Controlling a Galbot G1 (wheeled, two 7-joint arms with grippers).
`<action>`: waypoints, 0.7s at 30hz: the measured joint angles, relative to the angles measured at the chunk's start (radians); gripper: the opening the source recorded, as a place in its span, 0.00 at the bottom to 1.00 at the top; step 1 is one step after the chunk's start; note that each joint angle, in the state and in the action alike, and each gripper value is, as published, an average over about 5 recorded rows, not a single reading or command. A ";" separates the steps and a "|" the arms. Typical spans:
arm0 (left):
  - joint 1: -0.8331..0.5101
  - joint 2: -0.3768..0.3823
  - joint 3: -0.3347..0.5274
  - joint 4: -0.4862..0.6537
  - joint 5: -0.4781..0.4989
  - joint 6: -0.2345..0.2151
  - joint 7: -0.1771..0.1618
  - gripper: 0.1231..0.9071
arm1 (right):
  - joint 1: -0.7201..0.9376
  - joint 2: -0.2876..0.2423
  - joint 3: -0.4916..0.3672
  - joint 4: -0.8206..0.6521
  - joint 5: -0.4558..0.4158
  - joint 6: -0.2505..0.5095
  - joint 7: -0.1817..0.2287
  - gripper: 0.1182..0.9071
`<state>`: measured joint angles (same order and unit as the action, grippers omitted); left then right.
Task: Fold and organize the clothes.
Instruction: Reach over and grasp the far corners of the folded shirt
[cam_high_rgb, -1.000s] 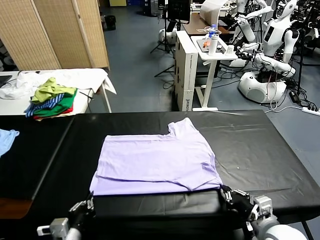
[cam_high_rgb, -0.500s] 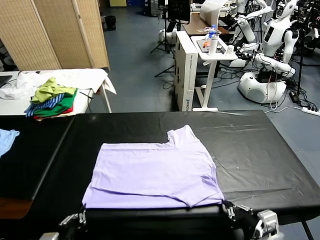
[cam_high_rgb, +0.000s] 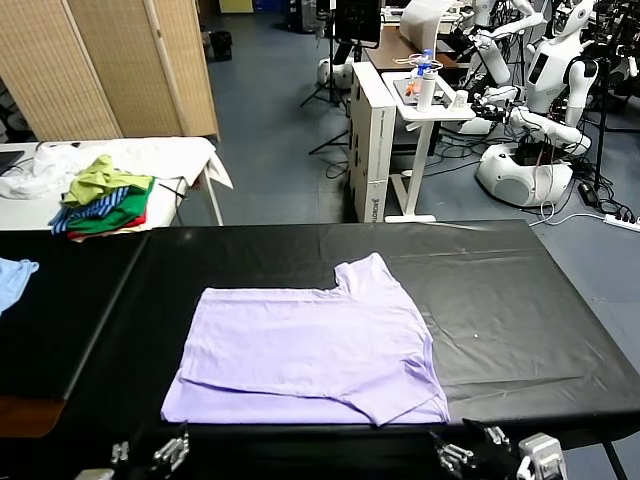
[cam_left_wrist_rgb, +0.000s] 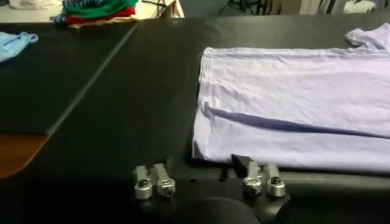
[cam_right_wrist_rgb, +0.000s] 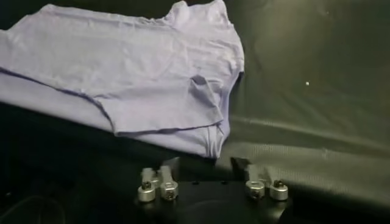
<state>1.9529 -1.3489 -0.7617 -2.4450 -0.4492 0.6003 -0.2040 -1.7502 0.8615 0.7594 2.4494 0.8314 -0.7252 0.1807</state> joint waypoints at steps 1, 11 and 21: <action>-0.021 0.012 -0.005 0.001 -0.038 0.002 -0.015 1.00 | 0.049 -0.011 -0.018 -0.018 0.011 0.001 0.010 1.00; -0.331 0.195 0.022 0.153 -0.363 -0.003 -0.031 1.00 | 0.612 -0.005 -0.373 -0.339 0.012 -0.005 0.084 1.00; -0.661 0.333 0.118 0.437 -0.444 0.032 -0.008 1.00 | 0.956 0.094 -0.617 -0.677 -0.039 -0.008 0.061 1.00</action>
<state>1.2915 -1.0163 -0.6442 -2.0078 -0.8936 0.6321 -0.2118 -0.7945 0.9558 0.1427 1.7723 0.7920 -0.7329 0.2417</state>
